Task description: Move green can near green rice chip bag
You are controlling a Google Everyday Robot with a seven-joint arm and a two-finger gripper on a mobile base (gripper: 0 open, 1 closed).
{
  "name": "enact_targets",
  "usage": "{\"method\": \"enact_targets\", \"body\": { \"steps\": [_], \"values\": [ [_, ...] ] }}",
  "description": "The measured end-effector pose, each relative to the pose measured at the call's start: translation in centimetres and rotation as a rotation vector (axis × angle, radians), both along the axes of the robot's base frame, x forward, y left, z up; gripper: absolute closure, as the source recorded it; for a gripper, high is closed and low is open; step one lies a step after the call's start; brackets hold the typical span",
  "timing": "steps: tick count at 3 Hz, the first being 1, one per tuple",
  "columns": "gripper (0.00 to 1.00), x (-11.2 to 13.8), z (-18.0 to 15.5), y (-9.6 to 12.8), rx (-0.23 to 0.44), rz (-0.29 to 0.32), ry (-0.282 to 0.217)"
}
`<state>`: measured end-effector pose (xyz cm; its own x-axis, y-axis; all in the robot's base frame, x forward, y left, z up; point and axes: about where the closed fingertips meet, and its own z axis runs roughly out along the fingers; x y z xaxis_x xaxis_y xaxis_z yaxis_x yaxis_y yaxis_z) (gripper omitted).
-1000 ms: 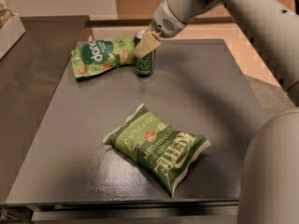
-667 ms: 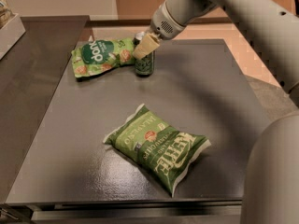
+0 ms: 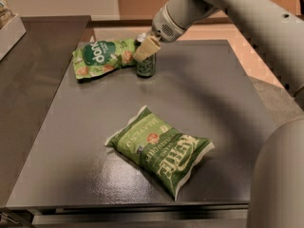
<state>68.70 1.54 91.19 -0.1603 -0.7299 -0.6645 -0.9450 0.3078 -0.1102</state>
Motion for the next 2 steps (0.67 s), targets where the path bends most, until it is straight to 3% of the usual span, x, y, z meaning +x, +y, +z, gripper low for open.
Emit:
{"method": "enact_targets", "body": {
  "steps": [1, 2],
  "values": [
    [0.0, -0.01, -0.19, 0.2, 0.0, 0.003, 0.003],
    [0.0, -0.01, -0.2, 0.21, 0.0, 0.003, 0.003]
  ]
}}
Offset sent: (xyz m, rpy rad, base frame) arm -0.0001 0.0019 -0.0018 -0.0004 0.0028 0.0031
